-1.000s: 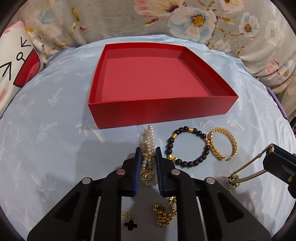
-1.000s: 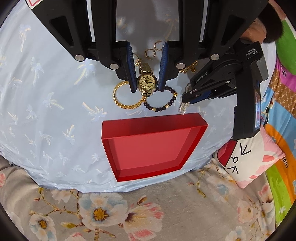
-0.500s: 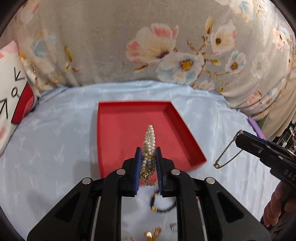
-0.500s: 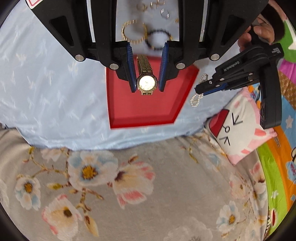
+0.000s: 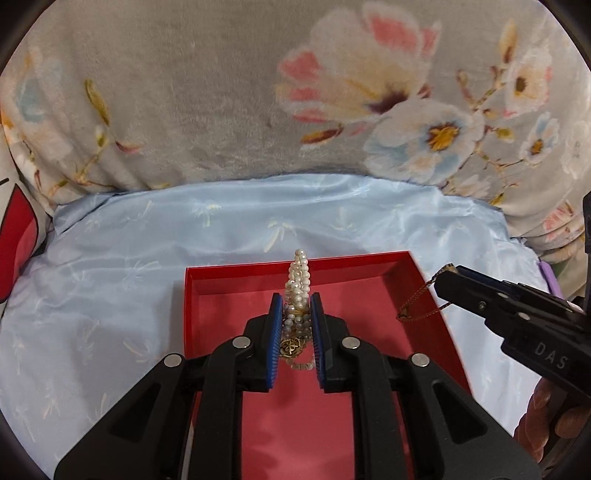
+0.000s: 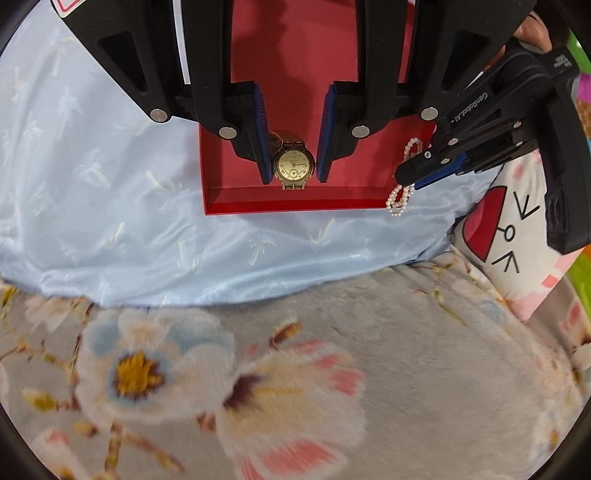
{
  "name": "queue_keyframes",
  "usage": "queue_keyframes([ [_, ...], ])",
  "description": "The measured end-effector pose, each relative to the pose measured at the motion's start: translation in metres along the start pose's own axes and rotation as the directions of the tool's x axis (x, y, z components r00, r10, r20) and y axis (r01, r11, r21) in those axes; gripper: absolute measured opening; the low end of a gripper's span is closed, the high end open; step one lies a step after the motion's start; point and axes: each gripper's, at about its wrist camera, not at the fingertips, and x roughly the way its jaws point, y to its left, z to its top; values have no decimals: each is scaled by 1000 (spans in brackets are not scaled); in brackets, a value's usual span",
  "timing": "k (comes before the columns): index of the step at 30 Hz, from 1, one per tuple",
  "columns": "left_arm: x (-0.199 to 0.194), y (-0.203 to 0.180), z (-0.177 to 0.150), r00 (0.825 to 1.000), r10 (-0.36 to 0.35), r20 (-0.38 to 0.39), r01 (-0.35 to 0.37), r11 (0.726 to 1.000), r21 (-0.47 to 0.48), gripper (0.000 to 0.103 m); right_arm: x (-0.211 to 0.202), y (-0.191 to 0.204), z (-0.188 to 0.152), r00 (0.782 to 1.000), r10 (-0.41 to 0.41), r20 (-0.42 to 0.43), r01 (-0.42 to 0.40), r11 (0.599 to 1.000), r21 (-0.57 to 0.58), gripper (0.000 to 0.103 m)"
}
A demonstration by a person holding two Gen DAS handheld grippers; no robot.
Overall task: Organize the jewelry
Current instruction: 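Carry pearl bracelet and watch into the red box and open both tools, then lift both tools out of the red box back over the jewelry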
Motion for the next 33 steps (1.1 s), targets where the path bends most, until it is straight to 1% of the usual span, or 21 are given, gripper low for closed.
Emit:
queue_keyframes([
  [2, 16, 2, 1, 1000, 18, -22, -18, 1000, 2, 14, 20, -6, 4, 1000, -17, -27, 17, 1000, 11, 22],
  [4, 28, 5, 1, 999, 31, -42, -31, 1000, 2, 15, 35, -9, 5, 999, -16, -49, 17, 1000, 23, 22],
  [7, 40, 9, -1, 996, 48, -75, -49, 999, -7, 15, 51, -11, 7, 997, -41, -68, 41, 999, 12, 23],
  [8, 42, 11, -2, 996, 52, -72, -53, 999, -12, 15, 54, -12, 7, 997, -45, -70, 46, 999, 7, 23],
  [9, 43, 12, -2, 996, 59, -71, -60, 998, -13, 19, 54, -11, 6, 996, -60, -60, 60, 998, -2, 24],
  [10, 44, 13, -3, 995, 69, -71, -70, 997, -14, 24, 53, -10, 6, 996, -73, -53, 72, 997, -10, 27],
  [11, 44, 13, -3, 995, 77, -68, -78, 997, -18, 36, 50, -9, 5, 995, -93, -40, 92, 996, -23, 33],
  [12, 41, 14, -4, 994, 87, -58, -89, 996, -24, 48, 45, -8, 4, 994, -104, -25, 103, 994, -30, 35],
  [13, 36, 15, -5, 995, 91, -41, -92, 995, -30, 52, 41, -8, 4, 994, -107, -13, 107, 994, -33, 37],
  [16, 14, 16, -9, 996, 94, -3, -94, 995, -45, 54, 15, -7, -2, 993, -110, 35, 112, 993, -37, 38],
  [18, -6, 18, -15, 994, 102, 24, -101, 993, -55, 58, -12, -5, -17, 990, -114, 79, 118, 992, -47, 44],
  [19, -20, 19, -21, 993, 108, 42, -105, 993, -59, 60, -24, -4, -25, 989, -117, 94, 122, 991, -46, 49],
  [20, -30, 18, -26, 992, 113, 55, -109, 992, -59, 61, -39, -4, -37, 988, -111, 108, 116, 992, -42, 51],
  [23, -71, 18, -55, 984, 152, 97, -148, 988, -55, 66, -76, -3, -76, 986, -101, 130, 107, 994, -38, 53],
  [25, -95, 22, -78, 982, 154, 109, -146, 986, -84, 68, -96, -4, -103, 987, -100, 124, 105, 994, -30, 53],
  [28, -121, 28, -115, 986, 137, 97, -123, 983, -138, 70, -121, -4, -145, 988, -110, 105, 112, 994, -14, 53],
  [30, -133, 27, -136, 983, 165, 85, -150, 977, -153, 70, -134, -1, -171, 987, -131, 93, 133, 991, -18, 53],
  [32, -144, 27, -159, 982, 174, 76, -159, 973, -169, 70, -147, -1, -197, 985, -150, 81, 151, 988, -10, 53],
  [33, -149, 27, -171, 983, 171, 68, -156, 971, -182, 70, -151, -1, -209, 987, -147, 72, 147, 989, 1, 53],
])
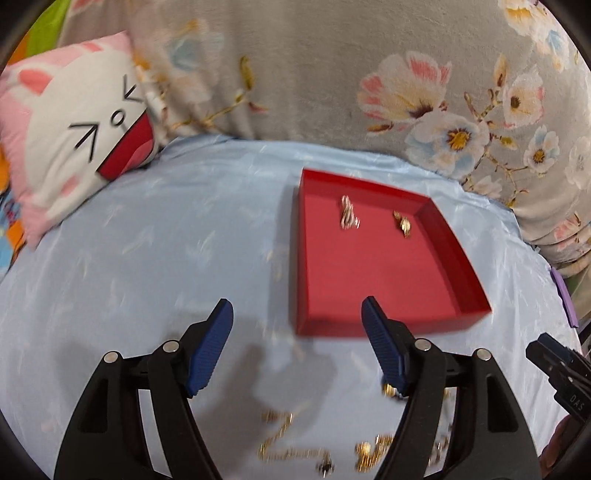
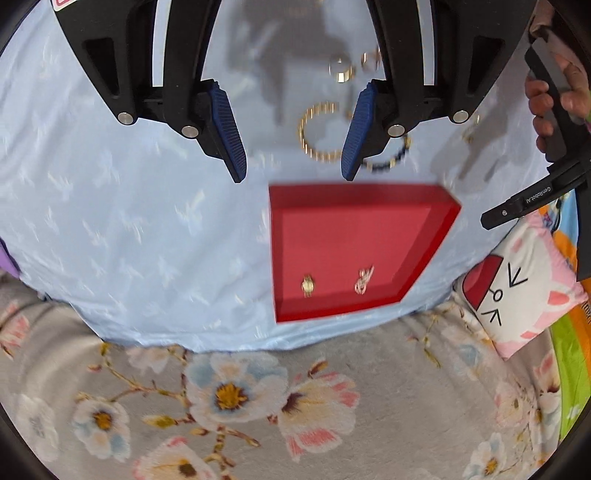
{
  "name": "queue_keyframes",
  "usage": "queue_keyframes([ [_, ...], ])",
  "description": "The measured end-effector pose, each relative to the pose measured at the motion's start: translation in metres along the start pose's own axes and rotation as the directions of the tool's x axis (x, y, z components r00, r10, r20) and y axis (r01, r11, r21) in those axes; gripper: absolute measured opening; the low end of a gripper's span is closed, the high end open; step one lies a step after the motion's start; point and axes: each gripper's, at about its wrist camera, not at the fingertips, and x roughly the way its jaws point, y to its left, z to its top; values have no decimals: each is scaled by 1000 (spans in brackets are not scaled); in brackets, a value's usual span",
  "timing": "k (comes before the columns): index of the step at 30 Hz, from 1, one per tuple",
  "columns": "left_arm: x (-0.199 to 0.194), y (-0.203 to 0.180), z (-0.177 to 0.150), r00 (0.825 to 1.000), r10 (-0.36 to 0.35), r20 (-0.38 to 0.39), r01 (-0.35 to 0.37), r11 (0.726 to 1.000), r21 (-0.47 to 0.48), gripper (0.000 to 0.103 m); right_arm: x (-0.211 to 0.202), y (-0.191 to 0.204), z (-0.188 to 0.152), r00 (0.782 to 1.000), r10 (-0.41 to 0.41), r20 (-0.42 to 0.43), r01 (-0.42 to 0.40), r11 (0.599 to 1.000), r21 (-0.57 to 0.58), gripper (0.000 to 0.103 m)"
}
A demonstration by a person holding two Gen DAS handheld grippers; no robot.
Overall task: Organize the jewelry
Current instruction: 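Lift both tools out of the red box back over the jewelry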
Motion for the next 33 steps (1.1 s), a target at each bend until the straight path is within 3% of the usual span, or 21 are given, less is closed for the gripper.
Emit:
queue_keyframes([
  [4, -12, 9, -37, 999, -18, -39, 16, 999, -35, 70, -14, -3, -36, 999, 10, -33, -9, 999, 42, 53],
  [8, -22, 8, -69, 998, 28, -53, -28, 1000, 6, 72, -22, -1, -63, 999, -9, -48, 11, 999, 38, 53],
  [15, -27, 10, -102, 995, 43, -87, -40, 999, 34, 80, -21, 9, -87, 996, 1, -84, 1, 1000, 29, 53],
  [25, -23, 4, -109, 994, 55, -93, -50, 997, 58, 80, -12, 19, -88, 995, 26, -100, -24, 1000, 17, 53],
  [33, -15, -6, -114, 993, 56, -103, -48, 996, 77, 80, 17, 19, -61, 996, 20, -84, -18, 1000, 26, 53],
])
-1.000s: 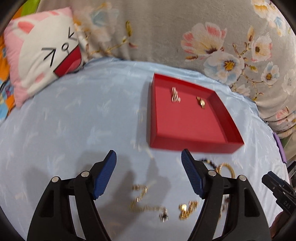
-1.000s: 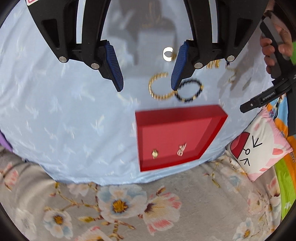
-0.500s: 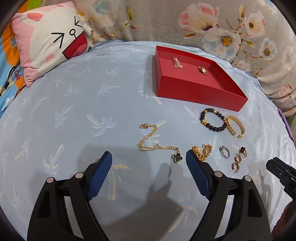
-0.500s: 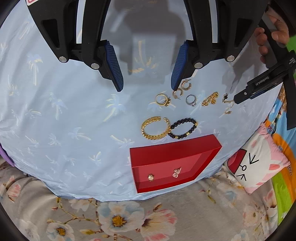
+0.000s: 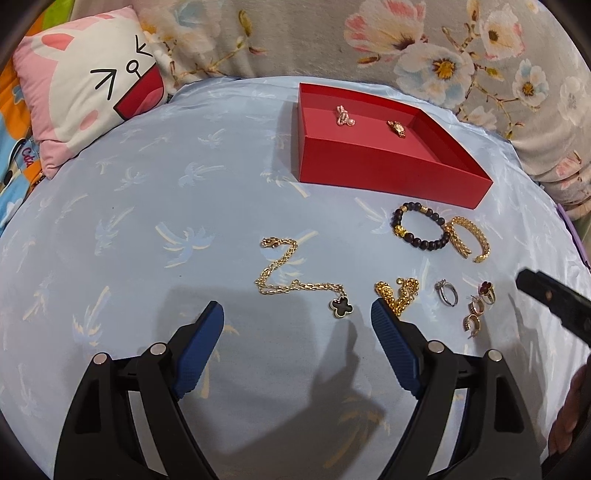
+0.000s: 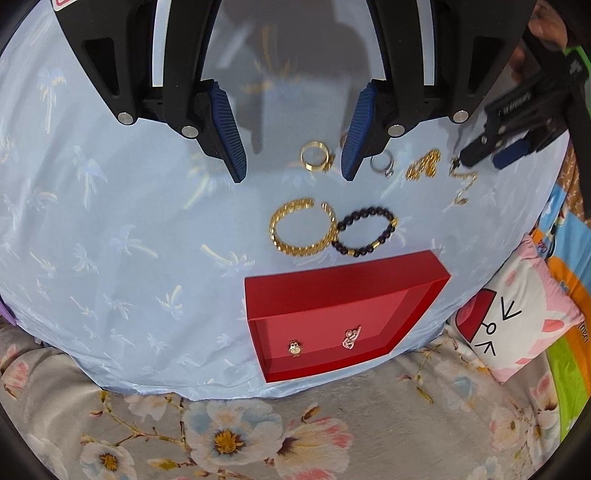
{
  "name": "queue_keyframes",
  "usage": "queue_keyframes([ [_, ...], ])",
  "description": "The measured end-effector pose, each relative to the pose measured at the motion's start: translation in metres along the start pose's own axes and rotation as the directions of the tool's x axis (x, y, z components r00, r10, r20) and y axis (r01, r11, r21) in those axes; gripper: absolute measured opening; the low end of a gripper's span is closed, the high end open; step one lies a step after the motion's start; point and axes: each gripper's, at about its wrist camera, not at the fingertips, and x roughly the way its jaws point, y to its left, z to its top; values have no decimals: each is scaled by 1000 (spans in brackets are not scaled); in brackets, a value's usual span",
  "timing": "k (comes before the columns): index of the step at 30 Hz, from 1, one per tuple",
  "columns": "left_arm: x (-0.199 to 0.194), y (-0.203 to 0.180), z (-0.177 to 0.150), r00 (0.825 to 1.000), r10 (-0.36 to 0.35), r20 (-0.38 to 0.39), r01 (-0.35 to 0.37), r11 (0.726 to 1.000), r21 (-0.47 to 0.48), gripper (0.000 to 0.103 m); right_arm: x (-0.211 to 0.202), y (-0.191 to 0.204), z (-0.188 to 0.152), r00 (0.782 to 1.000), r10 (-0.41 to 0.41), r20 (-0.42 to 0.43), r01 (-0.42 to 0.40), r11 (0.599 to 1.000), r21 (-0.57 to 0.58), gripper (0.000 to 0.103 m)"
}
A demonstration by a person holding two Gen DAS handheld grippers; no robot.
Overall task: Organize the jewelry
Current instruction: 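Lift both tools out of the red box back over the jewelry, then grasp the gold cuff bangle with right tool while left grasps clover-pendant chain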
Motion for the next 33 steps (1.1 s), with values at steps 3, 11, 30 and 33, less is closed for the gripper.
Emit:
queue_keyframes([
  [3, 4, -1, -1, 1000, -3, -8, 3, 1000, 2, 80, 15, 3, 8, 1000, -6, -7, 6, 1000, -9, 53],
  [11, 6, 3, -1, 1000, -7, 1, 7, 1000, -12, 81, 44, 14, 22, 999, -40, -11, 40, 998, -50, 62],
  [30, 13, 23, 12, 1000, 15, 2, -15, 999, -40, 82, 61, 13, 24, 999, -47, -20, 46, 998, -48, 54],
  [33, 12, 19, 10, 1000, 1, -1, -1, 1000, -25, 82, 55, 7, 21, 999, -38, -21, 38, 999, -24, 54],
])
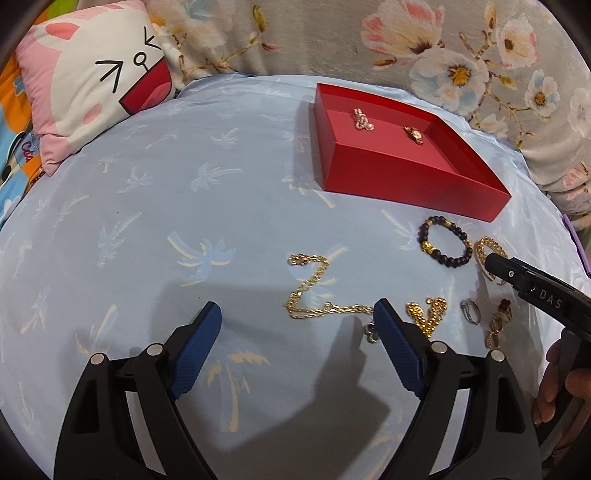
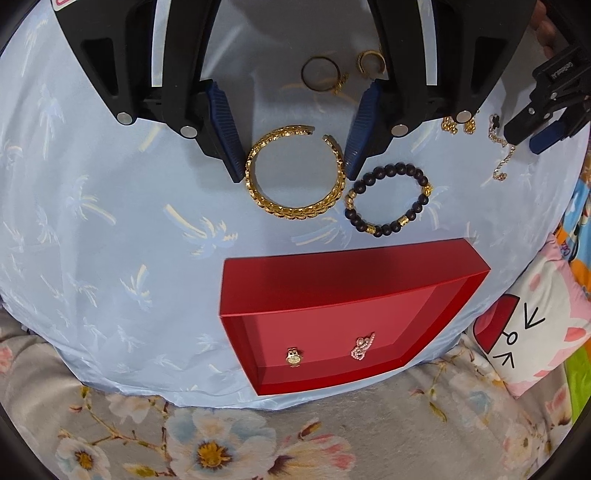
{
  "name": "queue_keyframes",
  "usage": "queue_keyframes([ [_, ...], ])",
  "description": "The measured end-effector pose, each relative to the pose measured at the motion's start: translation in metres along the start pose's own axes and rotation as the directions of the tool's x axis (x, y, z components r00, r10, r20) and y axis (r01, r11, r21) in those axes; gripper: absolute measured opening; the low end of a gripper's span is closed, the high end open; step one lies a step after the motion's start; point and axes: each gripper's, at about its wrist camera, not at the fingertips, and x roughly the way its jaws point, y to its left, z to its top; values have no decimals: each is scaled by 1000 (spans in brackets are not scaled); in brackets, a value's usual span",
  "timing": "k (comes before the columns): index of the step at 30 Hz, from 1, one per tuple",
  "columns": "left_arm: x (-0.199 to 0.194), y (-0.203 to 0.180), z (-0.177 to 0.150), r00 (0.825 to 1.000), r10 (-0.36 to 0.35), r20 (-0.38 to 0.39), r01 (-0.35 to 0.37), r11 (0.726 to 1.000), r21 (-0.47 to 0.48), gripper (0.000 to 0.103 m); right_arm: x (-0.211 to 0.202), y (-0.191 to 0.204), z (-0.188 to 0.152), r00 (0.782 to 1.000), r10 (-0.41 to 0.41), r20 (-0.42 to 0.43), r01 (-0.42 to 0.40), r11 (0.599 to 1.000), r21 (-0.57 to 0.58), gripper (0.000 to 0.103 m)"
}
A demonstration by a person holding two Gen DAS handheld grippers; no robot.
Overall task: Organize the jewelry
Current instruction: 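Grasp the gold cuff bangle with right tool while left grasps clover-pendant chain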
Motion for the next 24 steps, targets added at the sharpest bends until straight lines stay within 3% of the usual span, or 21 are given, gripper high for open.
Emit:
queue_keyframes([
  [8, 6, -21, 0, 1000, 12, -8, -11, 996, 85, 75, -19, -15, -6, 1000, 10, 12, -11, 999, 49, 54],
  [22, 3, -24, -1, 1000, -24, 3, 23, 993, 118, 5, -37, -18, -11, 999, 25, 24, -26, 998, 62, 54],
  [24, 3, -22, -1, 999, -40, -4, 41, 993, 108, 4, -40, -19, -11, 999, 29, 28, -31, 998, 63, 54],
])
